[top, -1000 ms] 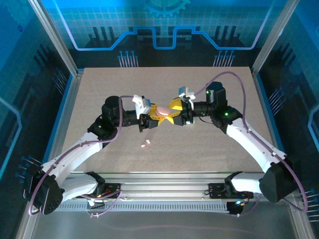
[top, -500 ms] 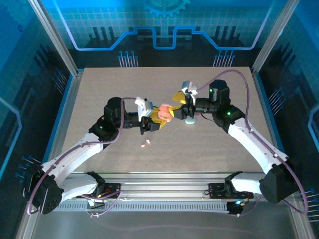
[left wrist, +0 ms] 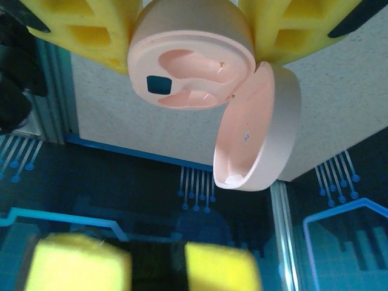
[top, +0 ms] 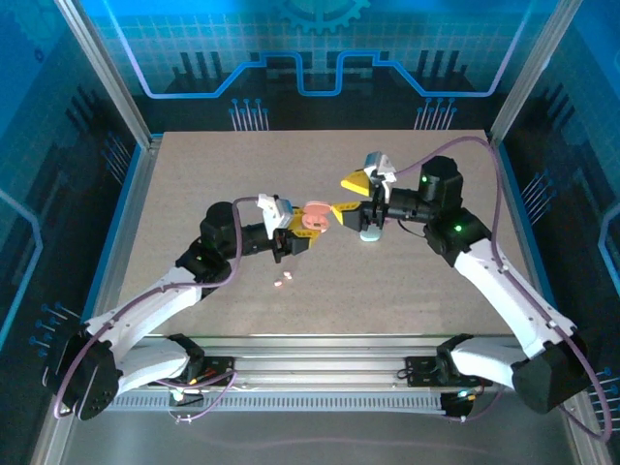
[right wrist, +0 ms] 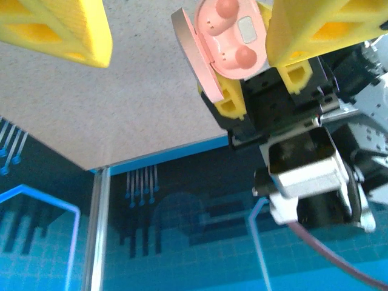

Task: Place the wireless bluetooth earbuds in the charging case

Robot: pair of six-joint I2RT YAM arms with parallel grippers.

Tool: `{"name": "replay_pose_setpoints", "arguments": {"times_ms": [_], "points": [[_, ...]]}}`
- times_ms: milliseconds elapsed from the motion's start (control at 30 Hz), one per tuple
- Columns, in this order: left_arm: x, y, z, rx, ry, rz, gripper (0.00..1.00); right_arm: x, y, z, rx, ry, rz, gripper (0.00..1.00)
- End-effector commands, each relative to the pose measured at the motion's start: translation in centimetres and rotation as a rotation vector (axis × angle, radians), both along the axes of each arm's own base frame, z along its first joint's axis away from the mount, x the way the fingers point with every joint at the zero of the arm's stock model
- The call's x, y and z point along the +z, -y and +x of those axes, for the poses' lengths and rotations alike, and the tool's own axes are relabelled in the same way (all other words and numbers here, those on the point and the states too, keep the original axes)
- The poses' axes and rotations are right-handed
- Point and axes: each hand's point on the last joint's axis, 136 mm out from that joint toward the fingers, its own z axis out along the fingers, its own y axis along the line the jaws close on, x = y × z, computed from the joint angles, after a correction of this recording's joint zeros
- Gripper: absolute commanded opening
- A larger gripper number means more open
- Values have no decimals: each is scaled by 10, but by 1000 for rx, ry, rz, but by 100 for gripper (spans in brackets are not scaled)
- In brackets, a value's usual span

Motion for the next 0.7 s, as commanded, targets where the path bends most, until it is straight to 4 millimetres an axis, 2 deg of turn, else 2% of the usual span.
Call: {"name": "replay_pose_setpoints", "arguments": {"times_ms": [0,200,300,467,667], "points": [[35,-10,4,76,115,-109,30,22,18,13,-152,-2,27,69],[44,-19,7,138,151,-140,31,-4,38,41,-339,-227,-16,68],[50,-26,9,183,168,-151,30,-30,41,54,-374,-382,-37,65],[62,-43,10,277,214,-170,31,-90,42,70,-427,-651,-127,54],[78,-58,3,338,261,-181,30,-165,16,71,-344,-949,-223,46]]}}
